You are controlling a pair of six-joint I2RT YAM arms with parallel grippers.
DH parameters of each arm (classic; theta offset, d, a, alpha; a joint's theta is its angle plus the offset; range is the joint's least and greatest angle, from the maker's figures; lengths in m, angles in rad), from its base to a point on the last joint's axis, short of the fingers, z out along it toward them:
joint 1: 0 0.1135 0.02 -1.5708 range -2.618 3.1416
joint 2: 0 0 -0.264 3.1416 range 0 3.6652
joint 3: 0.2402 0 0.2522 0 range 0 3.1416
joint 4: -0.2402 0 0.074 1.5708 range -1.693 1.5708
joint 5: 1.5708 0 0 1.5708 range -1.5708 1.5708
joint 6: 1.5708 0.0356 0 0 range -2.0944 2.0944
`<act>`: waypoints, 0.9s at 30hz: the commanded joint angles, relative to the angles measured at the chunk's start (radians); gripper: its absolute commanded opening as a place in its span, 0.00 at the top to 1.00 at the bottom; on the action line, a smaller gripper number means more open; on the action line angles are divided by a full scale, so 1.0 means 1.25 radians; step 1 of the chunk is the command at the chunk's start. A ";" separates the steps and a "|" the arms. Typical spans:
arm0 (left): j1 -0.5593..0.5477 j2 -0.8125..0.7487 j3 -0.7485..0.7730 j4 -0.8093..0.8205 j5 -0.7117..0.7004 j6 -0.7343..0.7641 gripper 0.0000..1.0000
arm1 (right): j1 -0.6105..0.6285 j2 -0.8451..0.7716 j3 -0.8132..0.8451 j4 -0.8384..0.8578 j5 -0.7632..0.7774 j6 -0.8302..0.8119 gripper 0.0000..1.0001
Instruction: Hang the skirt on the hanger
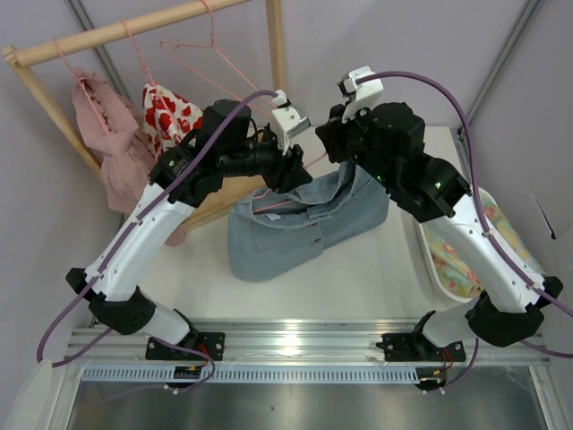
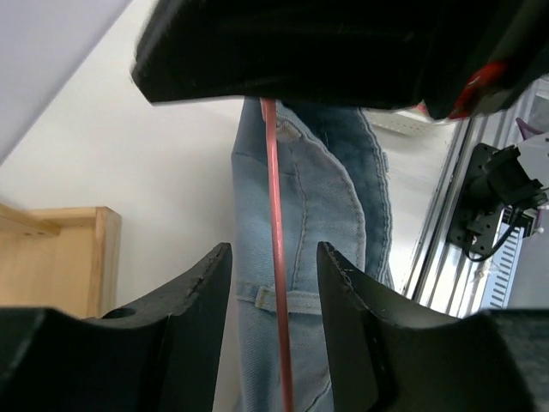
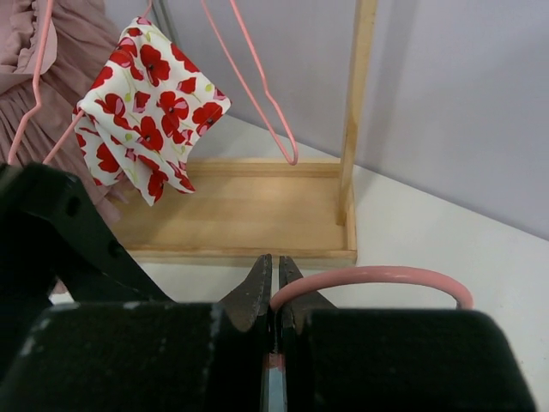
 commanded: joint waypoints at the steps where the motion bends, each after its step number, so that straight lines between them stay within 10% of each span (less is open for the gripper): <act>1: -0.001 -0.046 -0.062 0.074 0.005 -0.028 0.51 | -0.001 -0.029 0.051 0.066 0.014 0.033 1.00; 10: -0.001 -0.079 -0.140 0.220 0.021 -0.107 0.85 | 0.001 -0.027 0.053 0.061 0.016 0.050 1.00; 27: -0.001 -0.116 -0.225 0.355 0.035 -0.156 1.00 | -0.001 -0.029 0.034 0.043 0.044 0.080 0.99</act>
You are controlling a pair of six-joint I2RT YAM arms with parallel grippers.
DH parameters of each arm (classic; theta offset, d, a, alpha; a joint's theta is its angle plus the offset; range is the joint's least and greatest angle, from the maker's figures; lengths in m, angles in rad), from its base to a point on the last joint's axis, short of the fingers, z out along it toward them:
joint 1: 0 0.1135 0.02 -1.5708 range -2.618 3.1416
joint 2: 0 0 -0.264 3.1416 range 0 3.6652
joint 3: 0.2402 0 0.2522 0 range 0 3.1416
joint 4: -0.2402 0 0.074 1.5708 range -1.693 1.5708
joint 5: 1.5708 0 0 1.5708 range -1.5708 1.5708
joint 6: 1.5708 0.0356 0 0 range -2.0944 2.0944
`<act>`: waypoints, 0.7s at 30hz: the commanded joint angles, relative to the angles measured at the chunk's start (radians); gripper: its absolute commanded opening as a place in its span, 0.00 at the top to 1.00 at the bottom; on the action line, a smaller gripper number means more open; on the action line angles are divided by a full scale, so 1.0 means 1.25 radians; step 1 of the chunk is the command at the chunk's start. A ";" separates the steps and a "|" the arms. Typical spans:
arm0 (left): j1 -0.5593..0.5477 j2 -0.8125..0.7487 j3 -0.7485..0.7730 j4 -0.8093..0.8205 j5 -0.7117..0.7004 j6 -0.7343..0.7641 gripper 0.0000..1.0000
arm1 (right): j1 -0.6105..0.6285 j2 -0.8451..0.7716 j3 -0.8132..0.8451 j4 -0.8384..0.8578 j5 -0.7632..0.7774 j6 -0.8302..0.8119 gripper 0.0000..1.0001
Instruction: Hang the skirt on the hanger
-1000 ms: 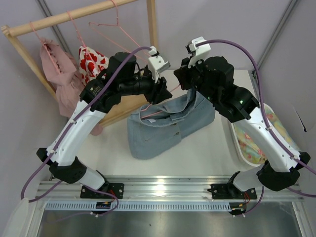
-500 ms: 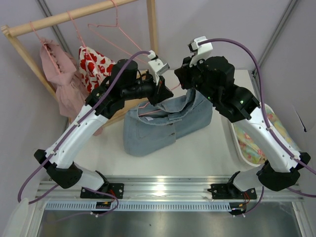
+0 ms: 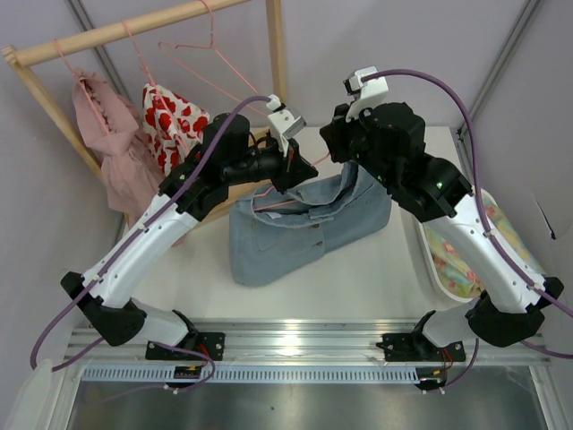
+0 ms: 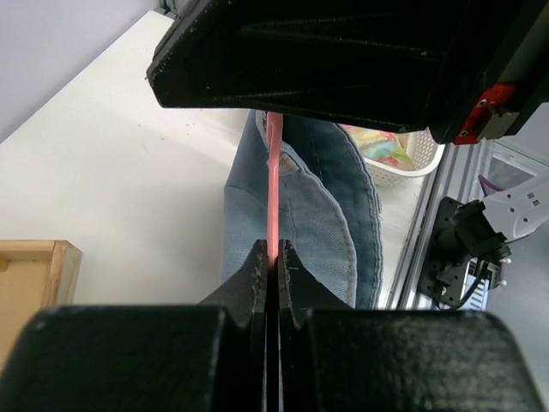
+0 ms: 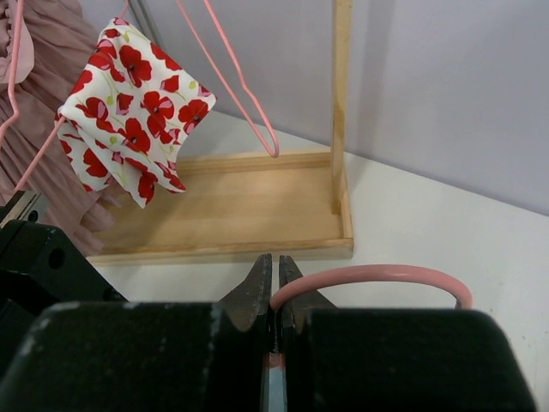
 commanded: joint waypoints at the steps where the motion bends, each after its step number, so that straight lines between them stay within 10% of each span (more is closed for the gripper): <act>1: -0.003 -0.055 -0.018 0.101 -0.005 -0.022 1.00 | 0.002 -0.028 0.027 0.059 0.012 0.038 0.98; 4: -0.003 -0.073 -0.020 0.121 -0.025 -0.030 1.00 | -0.010 -0.040 0.016 0.051 0.008 0.050 0.93; 10: -0.003 -0.102 -0.053 0.182 -0.038 -0.043 1.00 | -0.057 -0.088 0.007 0.008 -0.080 0.102 0.35; 16: -0.003 -0.106 -0.063 0.193 -0.048 -0.043 1.00 | -0.069 -0.137 0.010 -0.043 -0.066 0.106 0.05; 21: -0.002 -0.114 -0.038 0.175 -0.049 -0.033 1.00 | -0.107 -0.174 -0.073 -0.079 0.098 0.108 0.00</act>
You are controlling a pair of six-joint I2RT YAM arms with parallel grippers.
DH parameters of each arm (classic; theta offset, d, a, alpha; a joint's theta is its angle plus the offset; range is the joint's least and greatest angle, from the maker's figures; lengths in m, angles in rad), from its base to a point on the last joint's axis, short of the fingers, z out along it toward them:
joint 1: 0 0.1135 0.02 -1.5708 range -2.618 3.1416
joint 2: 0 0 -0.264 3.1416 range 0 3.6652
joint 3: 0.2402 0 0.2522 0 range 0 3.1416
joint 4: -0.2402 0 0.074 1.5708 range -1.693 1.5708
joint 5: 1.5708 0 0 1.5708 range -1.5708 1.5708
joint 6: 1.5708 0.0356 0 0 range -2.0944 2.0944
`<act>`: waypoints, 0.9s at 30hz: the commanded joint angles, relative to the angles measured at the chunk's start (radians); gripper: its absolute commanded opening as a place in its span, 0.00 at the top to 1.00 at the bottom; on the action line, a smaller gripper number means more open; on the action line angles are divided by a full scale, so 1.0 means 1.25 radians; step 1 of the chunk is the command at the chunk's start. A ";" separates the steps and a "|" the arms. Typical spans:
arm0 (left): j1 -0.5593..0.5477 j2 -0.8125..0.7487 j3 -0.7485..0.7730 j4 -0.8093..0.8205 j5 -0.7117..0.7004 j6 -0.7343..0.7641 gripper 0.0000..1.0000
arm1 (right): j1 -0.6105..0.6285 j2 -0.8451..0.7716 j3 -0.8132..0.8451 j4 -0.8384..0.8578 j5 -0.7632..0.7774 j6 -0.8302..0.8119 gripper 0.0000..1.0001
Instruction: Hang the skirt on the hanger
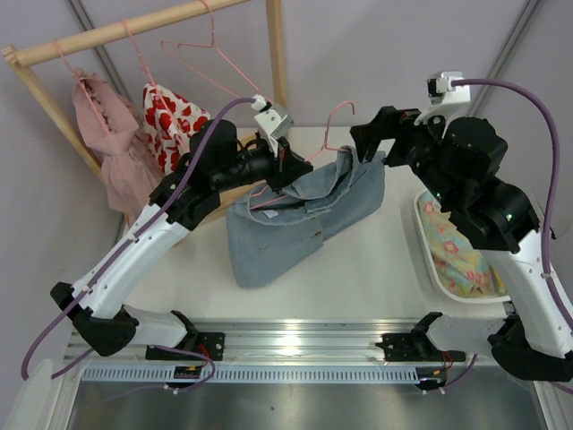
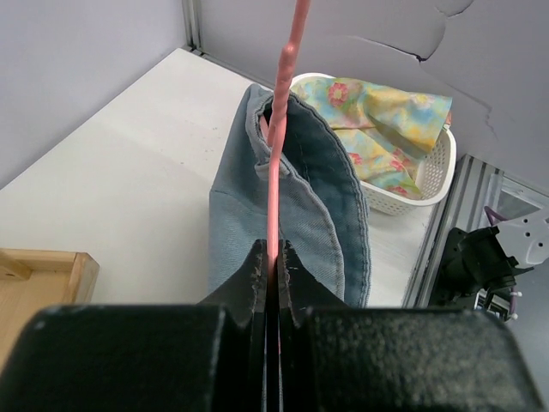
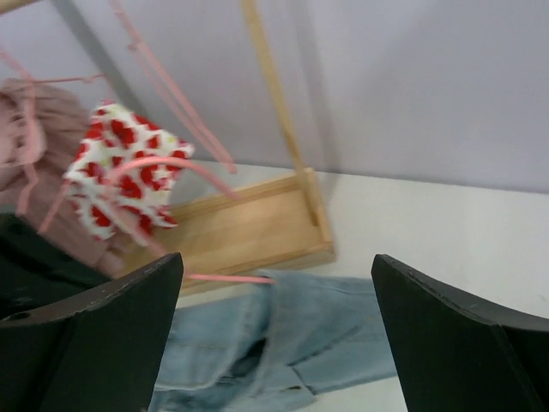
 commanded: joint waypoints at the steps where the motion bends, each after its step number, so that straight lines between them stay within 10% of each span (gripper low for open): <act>1: -0.001 -0.049 0.038 0.070 -0.005 -0.002 1.00 | -0.038 -0.012 -0.050 -0.039 0.115 0.014 0.01; 12: 0.000 -0.108 0.083 -0.015 -0.053 -0.005 1.00 | -0.284 -0.081 -0.282 0.095 -0.054 -0.051 0.03; 16: 0.005 -0.120 0.090 -0.033 -0.073 -0.014 1.00 | -0.325 -0.209 -0.511 0.247 -0.377 -0.251 0.11; 20: 0.011 -0.130 0.098 -0.048 -0.027 -0.009 1.00 | -0.332 -0.298 -0.655 0.378 -0.443 -0.302 0.07; 27: 0.013 -0.145 0.120 -0.079 0.055 -0.008 1.00 | -0.342 -0.183 -0.598 0.385 -0.495 -0.323 0.09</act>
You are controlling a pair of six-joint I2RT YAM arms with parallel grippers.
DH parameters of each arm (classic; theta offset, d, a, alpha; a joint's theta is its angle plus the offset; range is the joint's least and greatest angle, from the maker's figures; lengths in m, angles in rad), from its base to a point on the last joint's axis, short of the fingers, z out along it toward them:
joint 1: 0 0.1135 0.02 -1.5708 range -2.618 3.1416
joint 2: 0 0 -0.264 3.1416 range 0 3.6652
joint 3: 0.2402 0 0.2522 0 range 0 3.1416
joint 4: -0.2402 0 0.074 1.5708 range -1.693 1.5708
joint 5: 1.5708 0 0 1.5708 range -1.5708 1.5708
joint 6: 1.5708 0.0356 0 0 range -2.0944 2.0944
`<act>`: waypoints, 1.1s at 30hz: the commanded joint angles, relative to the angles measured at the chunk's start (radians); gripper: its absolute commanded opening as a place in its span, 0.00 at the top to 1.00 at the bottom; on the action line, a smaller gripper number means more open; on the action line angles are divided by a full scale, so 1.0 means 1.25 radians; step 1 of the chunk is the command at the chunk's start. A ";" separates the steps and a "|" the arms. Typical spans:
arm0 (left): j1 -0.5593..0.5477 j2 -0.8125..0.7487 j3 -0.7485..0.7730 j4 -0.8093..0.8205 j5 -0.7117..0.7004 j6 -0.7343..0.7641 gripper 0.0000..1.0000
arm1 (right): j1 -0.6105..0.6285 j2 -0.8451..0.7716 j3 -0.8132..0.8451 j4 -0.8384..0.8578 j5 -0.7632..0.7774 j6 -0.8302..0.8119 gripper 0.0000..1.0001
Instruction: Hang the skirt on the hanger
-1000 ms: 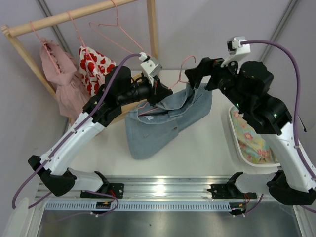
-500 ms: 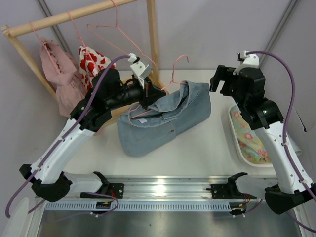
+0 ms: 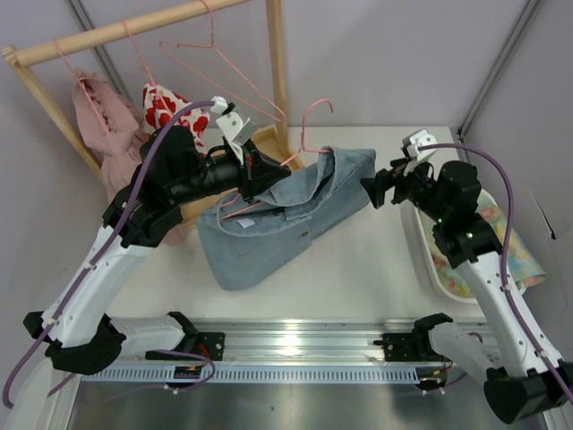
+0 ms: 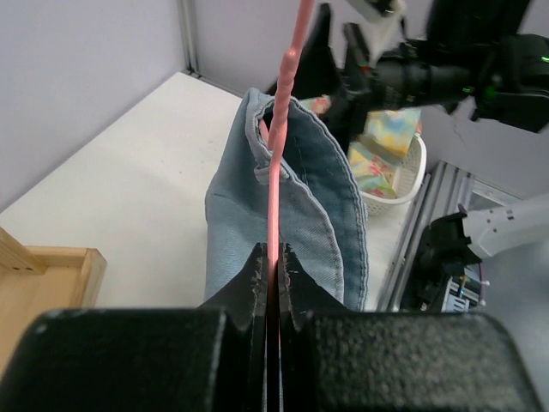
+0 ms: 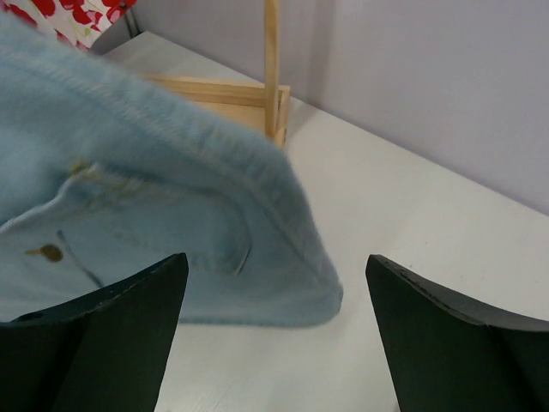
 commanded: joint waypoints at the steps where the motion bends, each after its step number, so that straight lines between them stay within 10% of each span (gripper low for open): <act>1: 0.005 -0.039 0.064 0.046 0.057 -0.010 1.00 | -0.003 0.052 0.030 0.106 -0.039 -0.042 0.08; 7: 0.006 -0.059 0.070 0.048 0.055 -0.024 1.00 | -0.004 0.100 0.047 0.130 -0.082 -0.080 0.17; 8: 0.006 -0.062 0.075 0.049 0.055 -0.027 1.00 | -0.003 0.107 0.050 0.127 -0.088 -0.083 0.29; 9: 0.006 -0.065 0.077 0.049 0.052 -0.027 1.00 | -0.003 0.112 0.051 0.126 -0.091 -0.083 0.63; 12: 0.006 -0.073 0.087 0.040 0.011 -0.022 1.00 | -0.004 0.118 0.040 0.126 -0.088 -0.083 1.00; 33: 0.012 -0.147 0.106 0.046 -0.062 0.020 1.00 | -0.141 0.156 0.001 0.082 -0.002 0.139 1.00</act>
